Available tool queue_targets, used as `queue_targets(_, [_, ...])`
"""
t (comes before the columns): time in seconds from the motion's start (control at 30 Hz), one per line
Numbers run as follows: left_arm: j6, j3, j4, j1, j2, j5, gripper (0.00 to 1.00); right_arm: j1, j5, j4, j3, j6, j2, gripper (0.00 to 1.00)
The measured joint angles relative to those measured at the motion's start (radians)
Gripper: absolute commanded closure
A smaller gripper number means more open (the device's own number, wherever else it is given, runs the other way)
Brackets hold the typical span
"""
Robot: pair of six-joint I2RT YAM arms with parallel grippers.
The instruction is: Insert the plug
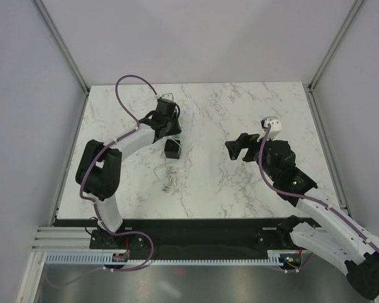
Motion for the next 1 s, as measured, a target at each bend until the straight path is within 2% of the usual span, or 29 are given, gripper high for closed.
queue_targets(0.5, [-0.031, 0.061, -0.093, 0.001, 0.032, 0.003, 0.98, -0.002, 0.001, 0.001, -0.004, -0.002, -0.002, 0.02])
queue_targets(1.0, [-0.039, 0.041, -0.057, -0.028, 0.042, -0.058, 0.98, -0.012, 0.002, -0.001, -0.031, -0.015, -0.021, 0.02])
